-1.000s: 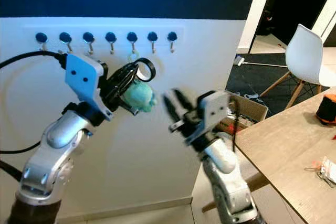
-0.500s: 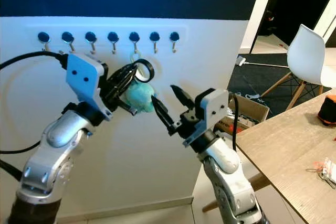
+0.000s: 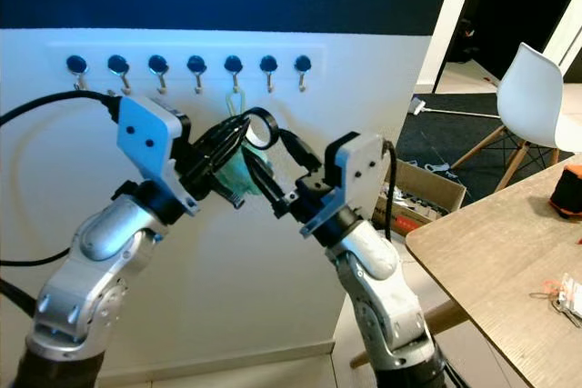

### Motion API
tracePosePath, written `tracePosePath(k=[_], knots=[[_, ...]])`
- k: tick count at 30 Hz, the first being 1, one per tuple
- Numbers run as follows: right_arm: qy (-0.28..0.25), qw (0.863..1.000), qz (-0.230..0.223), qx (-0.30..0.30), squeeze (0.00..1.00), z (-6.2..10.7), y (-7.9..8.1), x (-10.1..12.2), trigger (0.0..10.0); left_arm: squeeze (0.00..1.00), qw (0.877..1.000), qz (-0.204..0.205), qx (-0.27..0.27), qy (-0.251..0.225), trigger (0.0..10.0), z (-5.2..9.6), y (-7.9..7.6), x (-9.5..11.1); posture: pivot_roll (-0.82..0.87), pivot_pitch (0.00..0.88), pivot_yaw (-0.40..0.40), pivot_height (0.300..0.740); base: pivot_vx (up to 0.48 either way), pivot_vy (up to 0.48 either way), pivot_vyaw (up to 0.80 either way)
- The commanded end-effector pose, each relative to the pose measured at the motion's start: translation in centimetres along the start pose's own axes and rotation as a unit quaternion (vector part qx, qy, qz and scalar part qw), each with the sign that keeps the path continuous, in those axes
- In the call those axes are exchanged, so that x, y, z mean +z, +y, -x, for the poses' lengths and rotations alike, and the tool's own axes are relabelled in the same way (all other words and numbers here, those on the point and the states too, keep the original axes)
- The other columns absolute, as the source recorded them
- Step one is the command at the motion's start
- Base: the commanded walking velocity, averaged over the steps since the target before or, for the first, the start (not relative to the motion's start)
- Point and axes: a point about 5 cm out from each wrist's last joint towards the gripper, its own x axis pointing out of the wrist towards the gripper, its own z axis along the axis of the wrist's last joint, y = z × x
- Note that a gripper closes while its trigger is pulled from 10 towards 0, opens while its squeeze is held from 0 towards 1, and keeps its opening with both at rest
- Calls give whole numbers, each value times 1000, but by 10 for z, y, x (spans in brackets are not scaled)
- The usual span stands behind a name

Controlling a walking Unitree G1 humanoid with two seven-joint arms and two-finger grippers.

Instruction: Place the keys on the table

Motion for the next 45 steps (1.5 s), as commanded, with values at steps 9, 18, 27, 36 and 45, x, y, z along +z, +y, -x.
tracePosePath(k=[9, 18, 27, 36, 45], knots=[[-7, 1000, -1, -8, 0, 0, -3, 1, 0, 0, 1000, 4, -3, 5, 10000, 2, -3, -1, 140, 86, -48, 740, 0, 0, 0], [-3, 1000, 2, -16, 0, 1, -4, 0, 10000, 1000, 1000, 10, -6, 1, 10000, -1, -2, -1, 134, 91, -43, 740, 0, 0, 0], [6, 997, 31, -73, 0, 3, -17, -3, 10000, 0, 996, 65, -57, -7, 10000, 14, -4, 7, 131, 99, -38, 740, 0, 0, 0], [70, 969, 73, -226, 0, 38, -60, -21, 10000, 0, 991, 96, -91, 13, 10000, 31, -5, 4, 131, 110, -32, 740, 0, 0, 0], [140, 824, 206, -509, 0, 138, -136, -8, 10000, 0, 997, 69, 30, 28, 10000, 18, 28, -11, 94, 112, -20, 740, 0, 0, 0]])
